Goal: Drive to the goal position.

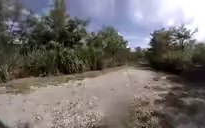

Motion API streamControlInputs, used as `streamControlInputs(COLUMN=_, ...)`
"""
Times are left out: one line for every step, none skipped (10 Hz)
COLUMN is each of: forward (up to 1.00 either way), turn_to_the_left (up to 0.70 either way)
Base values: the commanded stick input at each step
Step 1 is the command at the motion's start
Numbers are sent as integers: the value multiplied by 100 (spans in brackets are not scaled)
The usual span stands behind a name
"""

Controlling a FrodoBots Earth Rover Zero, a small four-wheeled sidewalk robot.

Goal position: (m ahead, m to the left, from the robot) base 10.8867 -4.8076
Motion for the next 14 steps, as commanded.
streamControlInputs(forward=85, turn_to_the_left=-17)
streamControlInputs(forward=85, turn_to_the_left=-2)
streamControlInputs(forward=85, turn_to_the_left=-13)
streamControlInputs(forward=85, turn_to_the_left=-31)
streamControlInputs(forward=85, turn_to_the_left=-16)
streamControlInputs(forward=85, turn_to_the_left=0)
streamControlInputs(forward=85, turn_to_the_left=0)
streamControlInputs(forward=85, turn_to_the_left=0)
streamControlInputs(forward=85, turn_to_the_left=-16)
streamControlInputs(forward=85, turn_to_the_left=-30)
streamControlInputs(forward=85, turn_to_the_left=-20)
streamControlInputs(forward=85, turn_to_the_left=0)
streamControlInputs(forward=85, turn_to_the_left=0)
streamControlInputs(forward=85, turn_to_the_left=0)
